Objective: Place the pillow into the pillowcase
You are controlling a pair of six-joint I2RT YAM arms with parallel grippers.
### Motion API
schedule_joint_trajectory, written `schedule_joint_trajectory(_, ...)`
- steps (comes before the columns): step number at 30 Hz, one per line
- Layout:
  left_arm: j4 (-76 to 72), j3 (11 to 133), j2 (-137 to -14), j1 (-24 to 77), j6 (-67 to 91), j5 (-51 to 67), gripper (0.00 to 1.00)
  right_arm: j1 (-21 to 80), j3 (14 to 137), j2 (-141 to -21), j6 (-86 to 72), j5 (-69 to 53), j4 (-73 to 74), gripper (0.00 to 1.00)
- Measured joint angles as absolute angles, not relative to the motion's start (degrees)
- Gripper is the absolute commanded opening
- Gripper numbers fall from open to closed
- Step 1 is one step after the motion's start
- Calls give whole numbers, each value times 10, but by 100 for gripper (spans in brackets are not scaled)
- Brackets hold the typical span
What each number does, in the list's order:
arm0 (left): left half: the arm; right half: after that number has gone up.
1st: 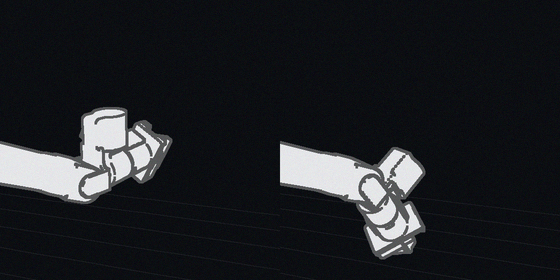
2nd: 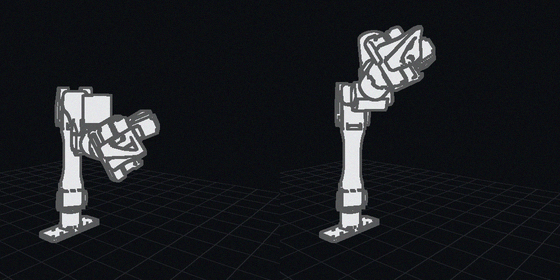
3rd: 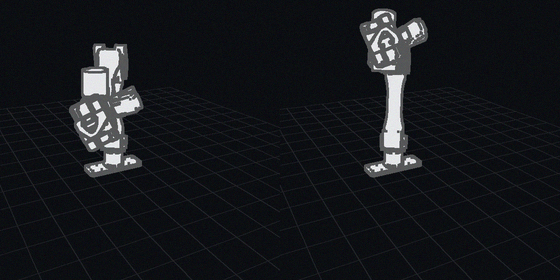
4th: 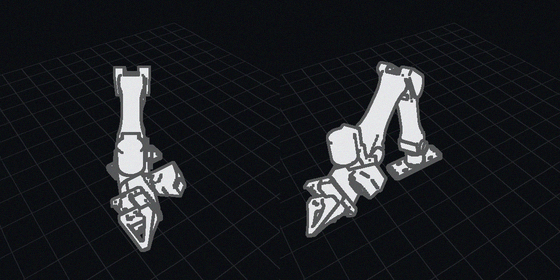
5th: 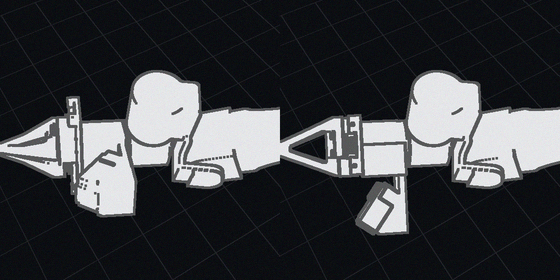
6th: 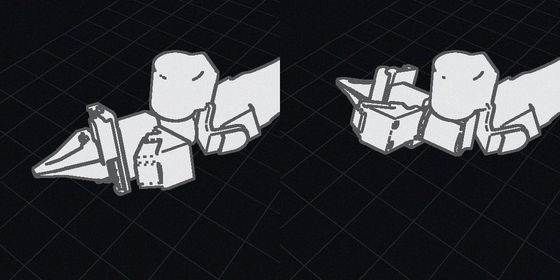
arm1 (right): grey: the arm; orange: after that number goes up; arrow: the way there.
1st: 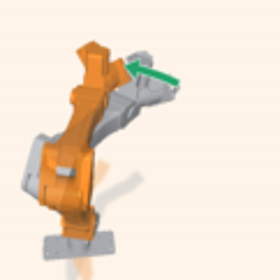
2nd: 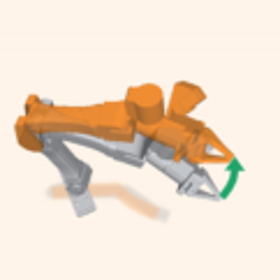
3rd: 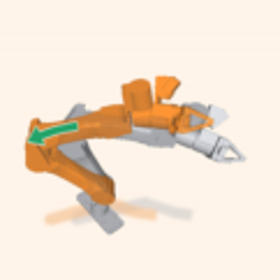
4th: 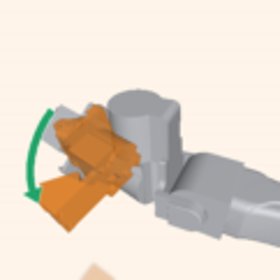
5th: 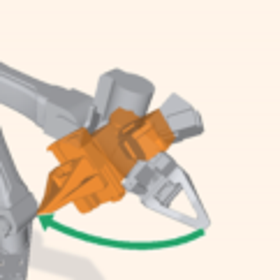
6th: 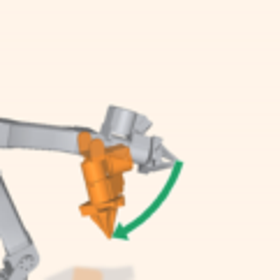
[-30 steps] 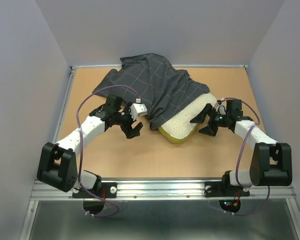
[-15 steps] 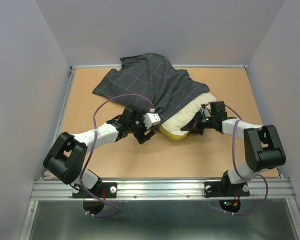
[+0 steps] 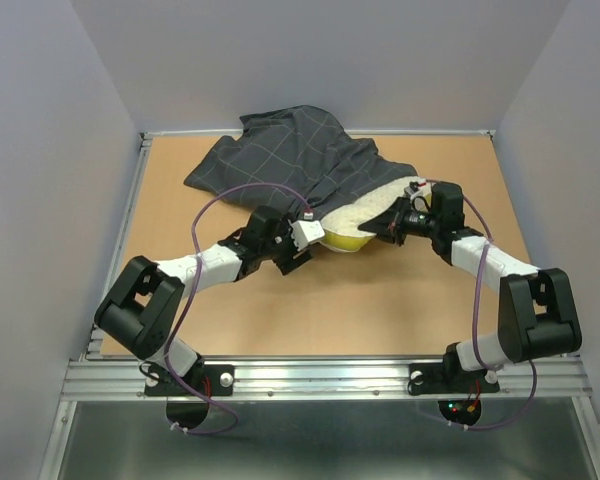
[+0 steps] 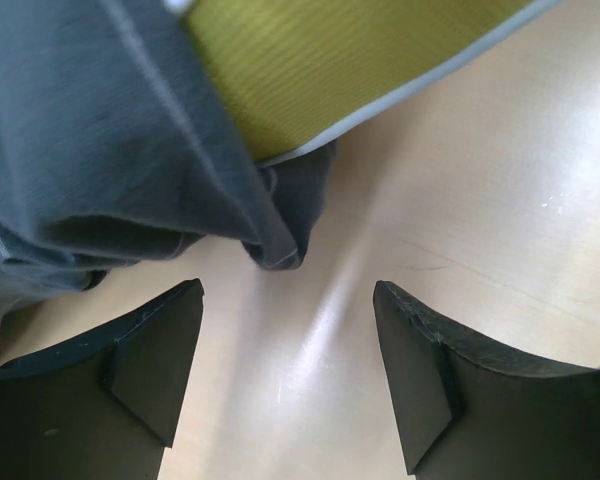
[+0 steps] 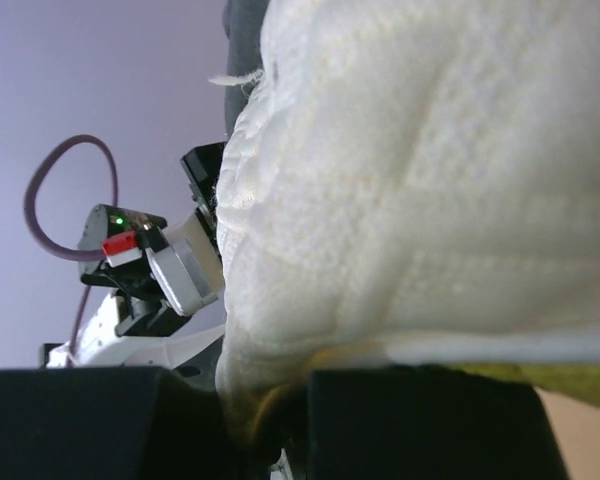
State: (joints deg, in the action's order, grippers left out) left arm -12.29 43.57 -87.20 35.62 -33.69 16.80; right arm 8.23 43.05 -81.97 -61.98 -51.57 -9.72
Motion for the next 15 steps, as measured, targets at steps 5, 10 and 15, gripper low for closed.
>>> schedule_joint_trajectory(5, -144, 442, -870, 356, -320, 204, 66, 82, 430, -820, -671, -522, -145, 1)
schedule_joint_trajectory(10, -161, 470, -871, 356, -281, 220, 23, 82, 433, -819, -705, -526, -170, 1)
schedule_joint_trajectory(15, -171, 489, -866, 356, -229, 263, 0, 83, 440, -817, -721, -523, -183, 1)
